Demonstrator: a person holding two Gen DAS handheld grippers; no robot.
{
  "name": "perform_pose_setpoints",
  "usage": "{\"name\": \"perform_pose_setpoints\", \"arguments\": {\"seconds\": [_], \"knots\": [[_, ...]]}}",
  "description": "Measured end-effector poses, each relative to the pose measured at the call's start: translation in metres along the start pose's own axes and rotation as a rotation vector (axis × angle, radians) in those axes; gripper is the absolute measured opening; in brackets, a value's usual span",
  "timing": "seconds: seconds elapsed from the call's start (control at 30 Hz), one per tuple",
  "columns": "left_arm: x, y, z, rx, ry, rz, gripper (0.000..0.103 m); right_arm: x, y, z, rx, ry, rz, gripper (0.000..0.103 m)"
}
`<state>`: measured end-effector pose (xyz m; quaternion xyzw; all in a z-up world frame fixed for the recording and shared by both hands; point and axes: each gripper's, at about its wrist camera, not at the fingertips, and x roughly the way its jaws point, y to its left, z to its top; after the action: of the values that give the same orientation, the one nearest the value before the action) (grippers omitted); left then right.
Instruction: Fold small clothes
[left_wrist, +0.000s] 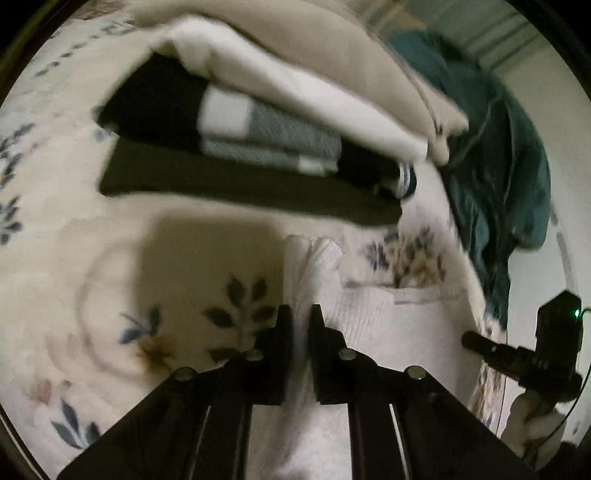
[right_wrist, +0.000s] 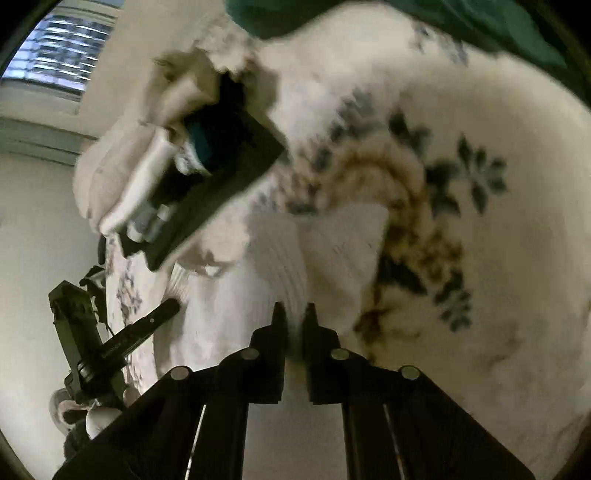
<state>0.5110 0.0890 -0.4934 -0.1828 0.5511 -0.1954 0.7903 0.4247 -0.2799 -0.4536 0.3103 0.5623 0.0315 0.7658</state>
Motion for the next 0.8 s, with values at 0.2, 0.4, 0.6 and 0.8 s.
{"name": "perform_pose_setpoints", "arguments": {"seconds": [0.2, 0.4, 0.6, 0.8], "knots": [[0.027, 0.034, 0.012, -0.059, 0.076, 0.080, 0.005, 0.002, 0.010, 0.015, -0.012, -0.031, -0.071, 0.007], [0.018, 0.063, 0.019, -0.153, 0.137, -0.005, 0.007, 0.042, 0.000, 0.035, 0.002, 0.075, -0.142, 0.008], [-0.013, 0.070, -0.007, -0.252, 0.138, -0.157, 0.071, 0.012, -0.014, 0.021, 0.083, 0.111, 0.008, 0.062], [-0.010, 0.040, -0.025, -0.095, 0.117, -0.042, 0.013, 0.028, -0.030, -0.014, 0.131, 0.193, 0.043, 0.028]]}}
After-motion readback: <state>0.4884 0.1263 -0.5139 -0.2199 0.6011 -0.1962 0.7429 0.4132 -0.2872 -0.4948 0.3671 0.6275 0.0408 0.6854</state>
